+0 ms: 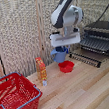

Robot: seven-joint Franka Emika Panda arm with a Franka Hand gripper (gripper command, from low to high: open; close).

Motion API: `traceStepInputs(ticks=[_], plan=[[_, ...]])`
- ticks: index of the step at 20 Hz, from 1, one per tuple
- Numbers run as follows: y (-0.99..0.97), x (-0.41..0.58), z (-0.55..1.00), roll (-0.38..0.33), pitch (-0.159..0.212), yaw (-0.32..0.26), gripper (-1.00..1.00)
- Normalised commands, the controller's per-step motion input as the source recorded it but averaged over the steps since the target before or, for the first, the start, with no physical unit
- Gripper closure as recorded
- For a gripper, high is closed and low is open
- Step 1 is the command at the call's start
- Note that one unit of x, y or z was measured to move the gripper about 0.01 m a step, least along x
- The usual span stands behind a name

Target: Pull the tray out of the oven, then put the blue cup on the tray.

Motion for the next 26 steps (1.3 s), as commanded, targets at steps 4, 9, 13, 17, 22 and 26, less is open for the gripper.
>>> traceStepInputs(ticks=[4,9,13,17,22,26], plan=[[-0.48,0.347,0.83,0.001,0.003,-0.171,1.0],[-0.53,0.125,0.81,0.001,0.11,-0.223,1.0],[-0.51,0.088,0.7,0.0,0.109,-0.24,1.0],[-0.53,0.089,0.42,0.0,0.028,-0.238,1.0],[-0.63,0.127,0.22,0.0,0.0,-0.212,1.0],[-0.74,0.028,0.19,0.0,0.045,-0.177,1.0]])
